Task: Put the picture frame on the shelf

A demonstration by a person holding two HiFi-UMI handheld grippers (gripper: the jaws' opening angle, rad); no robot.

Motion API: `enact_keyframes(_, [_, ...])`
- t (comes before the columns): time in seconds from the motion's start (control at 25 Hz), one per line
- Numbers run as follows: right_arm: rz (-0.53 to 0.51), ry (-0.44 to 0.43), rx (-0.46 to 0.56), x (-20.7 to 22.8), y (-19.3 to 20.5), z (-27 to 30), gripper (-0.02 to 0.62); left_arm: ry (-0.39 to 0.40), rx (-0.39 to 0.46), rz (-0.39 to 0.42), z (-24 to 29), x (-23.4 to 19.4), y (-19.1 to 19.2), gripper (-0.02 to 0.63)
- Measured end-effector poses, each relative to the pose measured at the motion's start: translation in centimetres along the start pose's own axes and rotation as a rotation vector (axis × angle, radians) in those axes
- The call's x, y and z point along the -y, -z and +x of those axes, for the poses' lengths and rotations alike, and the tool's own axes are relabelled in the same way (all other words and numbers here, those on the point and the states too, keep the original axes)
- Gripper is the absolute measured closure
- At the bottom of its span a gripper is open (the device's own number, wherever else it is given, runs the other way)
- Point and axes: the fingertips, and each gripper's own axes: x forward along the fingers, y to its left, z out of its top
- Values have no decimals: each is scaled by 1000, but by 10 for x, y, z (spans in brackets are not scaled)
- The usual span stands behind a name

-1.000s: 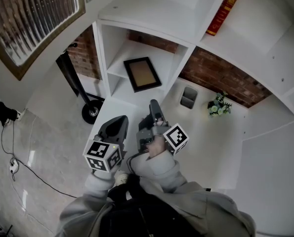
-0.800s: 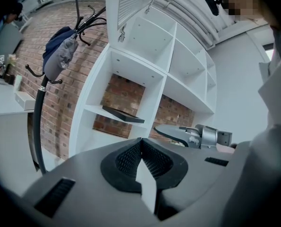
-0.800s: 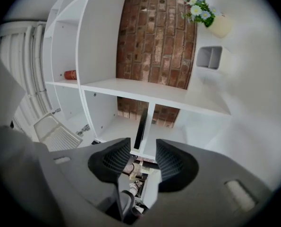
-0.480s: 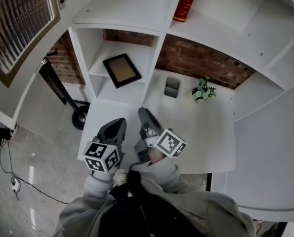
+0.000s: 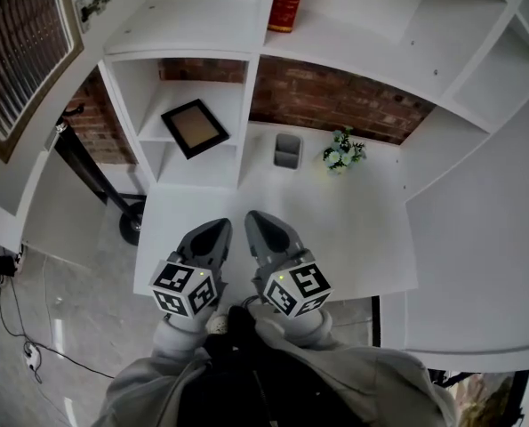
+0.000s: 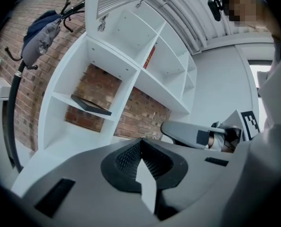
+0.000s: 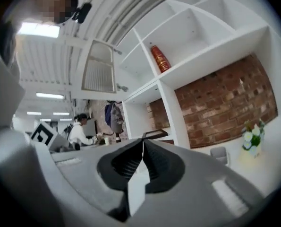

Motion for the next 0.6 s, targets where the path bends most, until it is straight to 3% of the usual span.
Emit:
enact_keyframes(0.12, [-105, 33, -29, -5, 8, -14, 591, 16, 0, 3, -3, 10, 3, 603])
enact_keyframes(0.6, [-136, 85, -112, 0, 36, -28, 597, 14, -10, 31, -6, 21, 11, 603])
